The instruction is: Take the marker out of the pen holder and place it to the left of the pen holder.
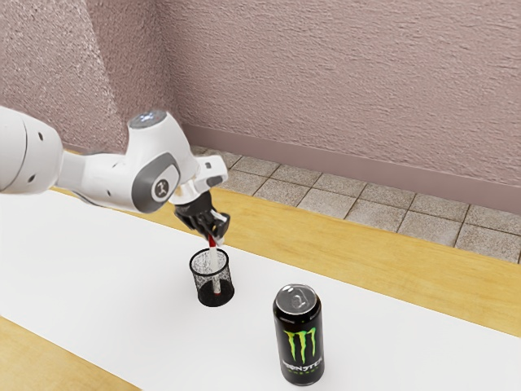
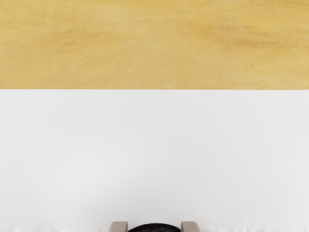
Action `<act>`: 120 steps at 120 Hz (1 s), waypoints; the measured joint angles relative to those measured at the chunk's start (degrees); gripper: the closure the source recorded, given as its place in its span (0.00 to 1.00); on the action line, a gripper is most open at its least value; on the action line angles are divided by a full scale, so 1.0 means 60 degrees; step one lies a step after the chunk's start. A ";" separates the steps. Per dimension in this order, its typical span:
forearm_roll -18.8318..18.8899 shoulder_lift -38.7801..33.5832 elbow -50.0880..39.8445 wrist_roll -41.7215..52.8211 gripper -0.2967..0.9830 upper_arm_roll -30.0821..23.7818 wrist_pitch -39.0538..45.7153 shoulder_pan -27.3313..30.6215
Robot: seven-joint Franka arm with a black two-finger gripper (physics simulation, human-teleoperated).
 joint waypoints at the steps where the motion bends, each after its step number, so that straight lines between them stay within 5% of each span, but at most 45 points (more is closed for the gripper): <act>1: -0.0012 -0.0004 -0.0013 0.0000 0.72 -0.0007 0.0001 0.0003; 36: -0.0107 -0.0327 -0.0124 -0.0120 0.81 -0.0060 -0.0008 0.0023; 77: 0.0072 -0.2486 -0.0806 -0.0482 0.84 -0.0090 -0.0504 0.0138; 120: 0.0537 -0.2288 -0.0708 -0.0726 0.85 0.0005 -0.2529 0.2264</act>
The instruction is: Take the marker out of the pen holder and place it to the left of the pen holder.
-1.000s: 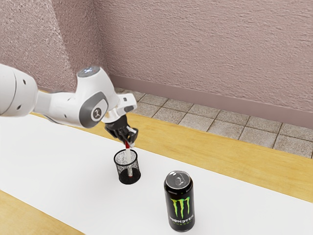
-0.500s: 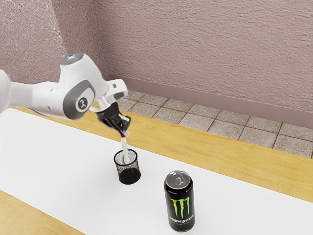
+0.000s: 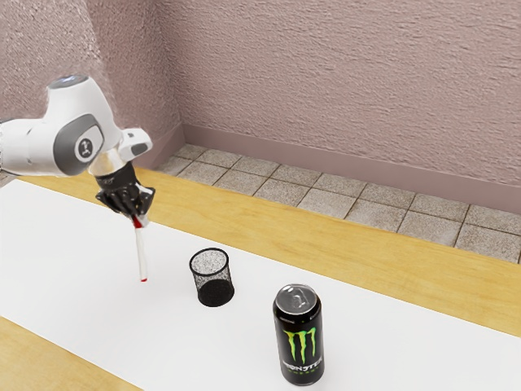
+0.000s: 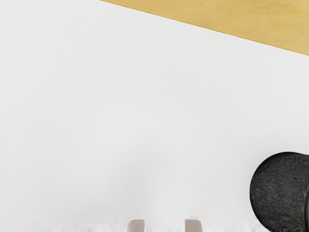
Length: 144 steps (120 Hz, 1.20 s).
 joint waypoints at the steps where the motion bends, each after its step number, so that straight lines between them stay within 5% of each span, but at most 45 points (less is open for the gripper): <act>1: 0.0010 0.0076 0.0042 -0.0002 0.85 0.0002 -0.0058 0.0025; 26: 0.0247 0.2486 0.2237 -0.0019 0.84 0.0040 -0.1977 0.0373; 91: 0.0038 0.4921 0.4344 0.0207 0.78 -0.0234 -0.3243 0.0323; 122: -0.0055 0.5187 0.4573 0.0348 0.63 -0.0332 -0.3138 0.0331; 132: -0.0036 0.5116 0.5093 0.0402 0.51 -0.0336 -0.3148 0.0487; 144: -0.0027 0.3631 0.5503 0.0541 0.41 -0.0329 -0.3626 0.0519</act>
